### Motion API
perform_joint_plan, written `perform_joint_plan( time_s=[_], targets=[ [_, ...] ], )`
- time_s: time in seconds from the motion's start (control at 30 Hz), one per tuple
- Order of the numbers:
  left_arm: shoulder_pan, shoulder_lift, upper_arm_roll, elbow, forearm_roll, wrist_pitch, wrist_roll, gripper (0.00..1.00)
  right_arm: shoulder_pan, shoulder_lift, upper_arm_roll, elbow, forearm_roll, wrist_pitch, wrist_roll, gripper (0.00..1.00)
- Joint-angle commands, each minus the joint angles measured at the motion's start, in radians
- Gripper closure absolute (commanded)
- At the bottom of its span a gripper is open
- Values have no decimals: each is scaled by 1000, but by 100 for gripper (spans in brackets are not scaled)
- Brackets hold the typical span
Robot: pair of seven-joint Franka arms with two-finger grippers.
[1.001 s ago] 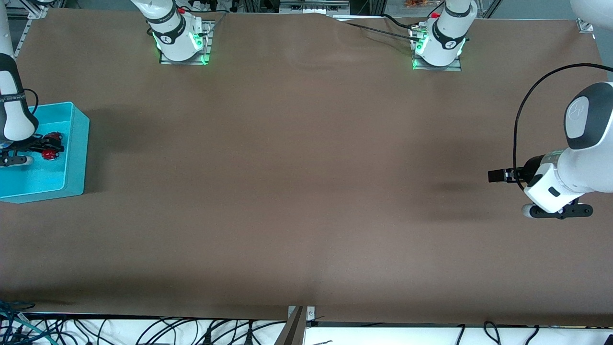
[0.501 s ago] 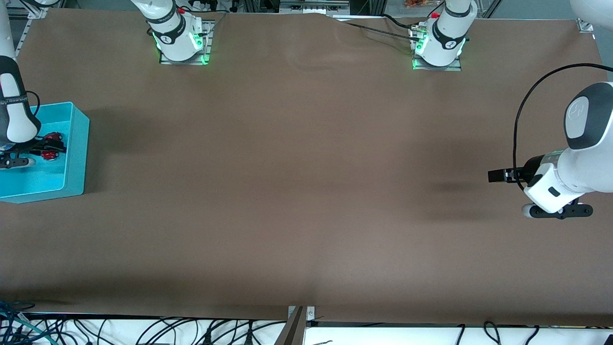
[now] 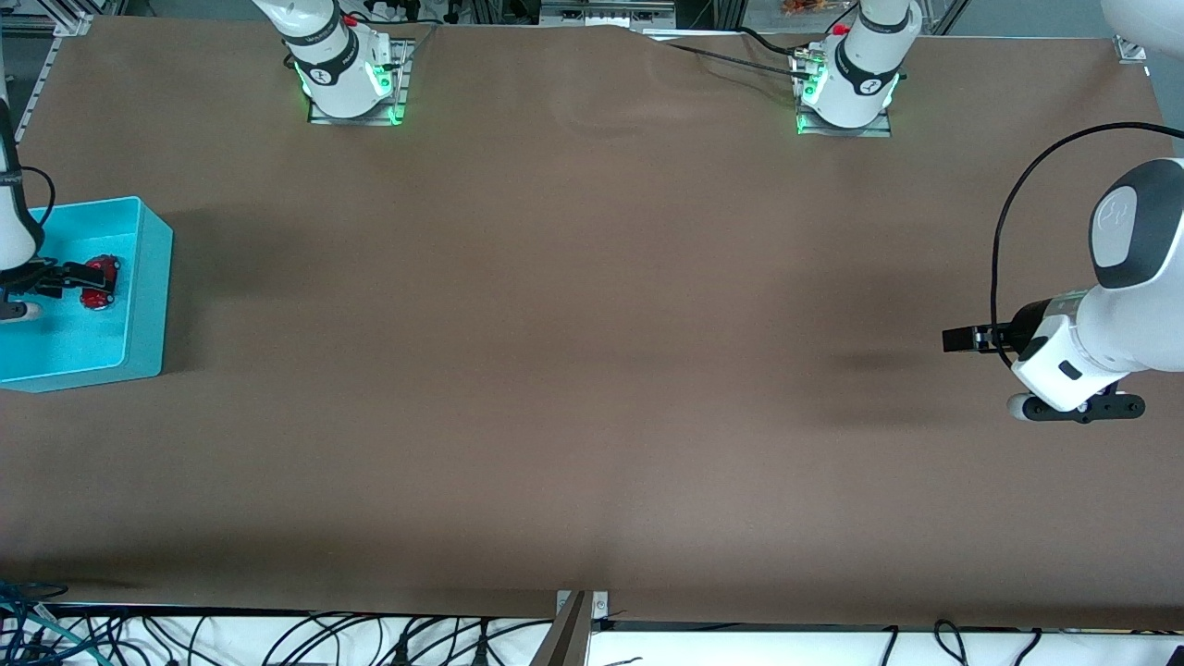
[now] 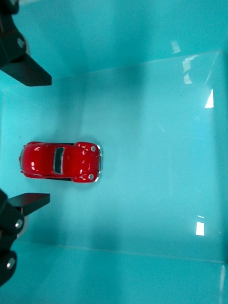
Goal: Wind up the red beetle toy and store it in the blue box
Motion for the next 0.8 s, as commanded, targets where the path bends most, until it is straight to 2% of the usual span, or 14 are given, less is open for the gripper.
perform_joint_plan(
  time_s=[0.0, 0.27, 0.77],
  targets=[
    [-8, 15, 2, 34, 14, -13, 15, 0, -9, -36, -2, 5, -4, -59, 2, 0],
    [-7, 14, 2, 34, 14, -13, 15, 0, -7, -125, -22, -3, -18, -160, 2, 0],
    [-8, 14, 2, 34, 14, -13, 15, 0, -10, -230, -51, -1, -27, -306, 8, 0]
  ],
)
